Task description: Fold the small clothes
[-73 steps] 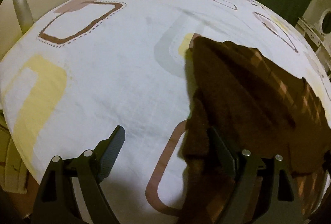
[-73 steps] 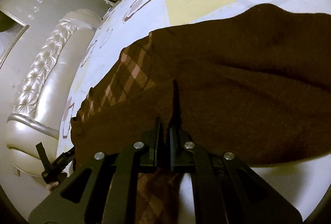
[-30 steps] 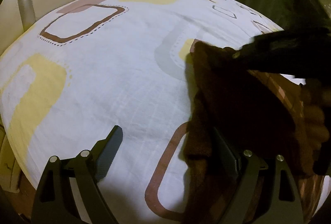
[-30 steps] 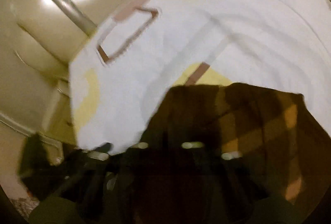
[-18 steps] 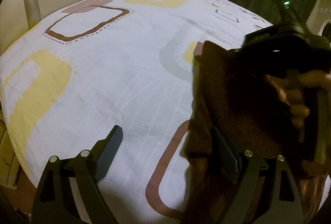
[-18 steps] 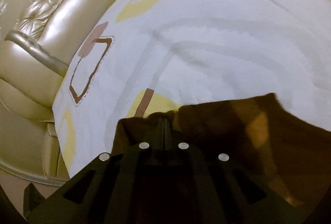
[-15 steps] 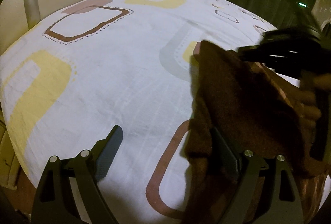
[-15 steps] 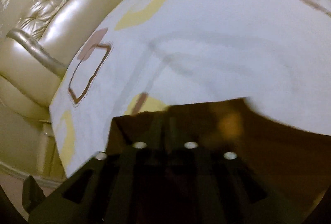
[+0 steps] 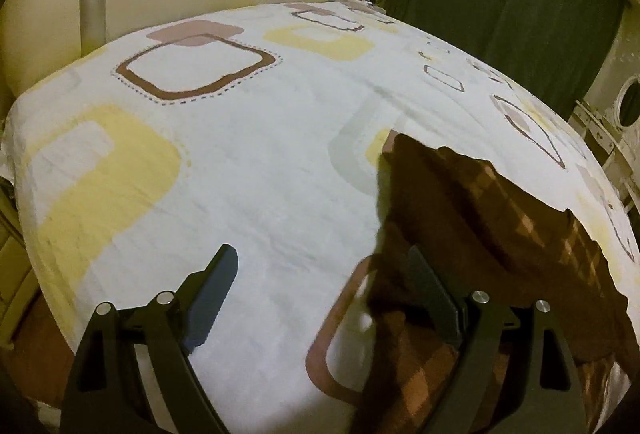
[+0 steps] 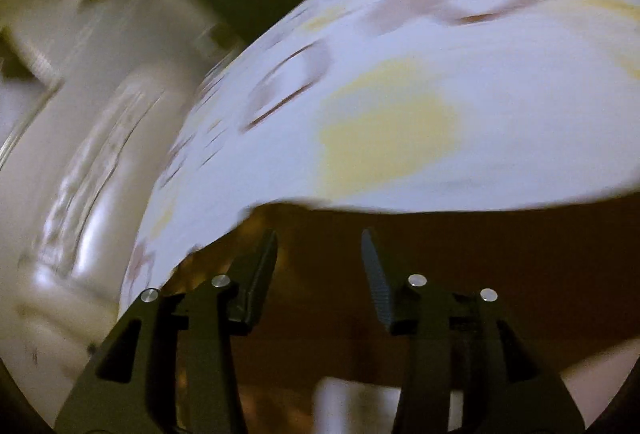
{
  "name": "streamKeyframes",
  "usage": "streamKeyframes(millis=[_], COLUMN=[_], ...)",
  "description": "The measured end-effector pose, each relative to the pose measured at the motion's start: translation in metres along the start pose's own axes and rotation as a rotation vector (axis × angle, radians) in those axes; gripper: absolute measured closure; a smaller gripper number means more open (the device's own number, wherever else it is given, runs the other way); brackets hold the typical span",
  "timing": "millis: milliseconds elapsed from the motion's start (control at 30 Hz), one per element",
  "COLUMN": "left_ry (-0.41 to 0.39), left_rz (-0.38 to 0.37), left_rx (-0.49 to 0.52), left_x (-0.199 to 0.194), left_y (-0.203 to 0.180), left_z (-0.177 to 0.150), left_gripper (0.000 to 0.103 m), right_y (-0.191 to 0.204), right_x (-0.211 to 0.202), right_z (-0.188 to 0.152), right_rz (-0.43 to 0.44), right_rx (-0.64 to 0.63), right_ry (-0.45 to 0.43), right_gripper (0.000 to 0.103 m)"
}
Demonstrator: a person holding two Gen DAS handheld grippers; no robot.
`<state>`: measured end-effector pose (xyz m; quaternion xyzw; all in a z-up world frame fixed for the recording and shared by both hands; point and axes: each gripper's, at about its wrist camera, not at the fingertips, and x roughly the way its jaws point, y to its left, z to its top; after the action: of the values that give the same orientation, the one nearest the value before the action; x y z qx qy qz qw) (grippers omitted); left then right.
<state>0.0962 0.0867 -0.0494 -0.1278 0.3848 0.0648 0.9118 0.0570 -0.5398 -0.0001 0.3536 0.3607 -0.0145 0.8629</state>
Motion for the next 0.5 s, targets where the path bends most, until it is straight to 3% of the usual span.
streamKeyframes(millis=[167, 267, 367, 500], left_ry=[0.018, 0.020, 0.034, 0.030], left_rz=[-0.007, -0.026, -0.042, -0.039], left_rx=[0.028, 0.026, 0.048, 0.096], left_x=[-0.013, -0.024, -0.033, -0.046], left_y=[-0.015, -0.023, -0.032, -0.042], left_z=[-0.002, -0.004, -0.008, -0.012], left_gripper=[0.017, 0.017, 0.016, 0.017], right_y=[-0.131, -0.178, -0.221, -0.252], right_x=[-0.113, -0.154, -0.178, -0.178], right_z=[0.002, -0.007, -0.021, -0.031], right_rz=[-0.183, -0.262, -0.274, -0.225], right_rx=[0.256, 0.367, 0.478, 0.566], right_ry=[-0.210, -0.299, -0.356, -0.355], right_gripper=[0.060, 0.060, 0.060, 0.060])
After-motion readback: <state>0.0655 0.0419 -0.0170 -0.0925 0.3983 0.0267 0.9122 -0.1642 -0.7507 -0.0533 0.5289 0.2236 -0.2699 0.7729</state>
